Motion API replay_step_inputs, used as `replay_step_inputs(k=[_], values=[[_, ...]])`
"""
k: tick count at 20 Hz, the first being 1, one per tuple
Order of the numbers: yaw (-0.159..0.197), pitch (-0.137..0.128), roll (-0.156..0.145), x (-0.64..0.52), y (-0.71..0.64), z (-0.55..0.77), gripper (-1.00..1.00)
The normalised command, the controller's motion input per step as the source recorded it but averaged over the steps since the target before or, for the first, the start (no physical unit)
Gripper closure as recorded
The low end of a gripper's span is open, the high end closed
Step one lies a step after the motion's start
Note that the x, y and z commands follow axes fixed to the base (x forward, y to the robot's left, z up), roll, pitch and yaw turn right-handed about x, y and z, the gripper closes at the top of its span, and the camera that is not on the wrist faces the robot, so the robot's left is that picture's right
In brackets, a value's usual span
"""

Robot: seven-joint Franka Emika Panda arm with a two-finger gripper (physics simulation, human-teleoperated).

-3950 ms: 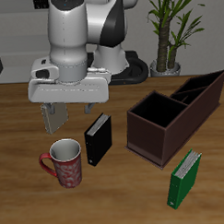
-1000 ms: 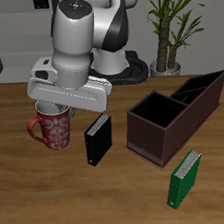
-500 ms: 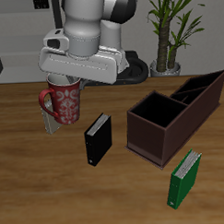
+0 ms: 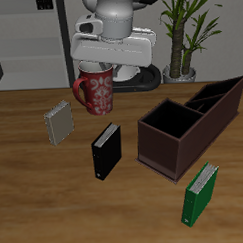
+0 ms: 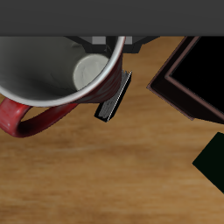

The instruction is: Place the red mug into the left desk caddy's right compartment

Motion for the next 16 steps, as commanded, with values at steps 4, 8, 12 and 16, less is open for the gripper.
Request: replay_step_inputs(k=[4, 8, 12, 16], values=[[0.025, -0.005, 0.057, -0.35, 0.46, 0.05, 1.00], [0.026, -0.014, 0.064, -0.25, 0.48, 0.03, 1.00], [-0.037, 0.017, 0.021, -0.09, 0.41, -0.02, 1.00], [-0.096, 0.004, -0.046, 0.05, 0.29, 0.11, 1.00]])
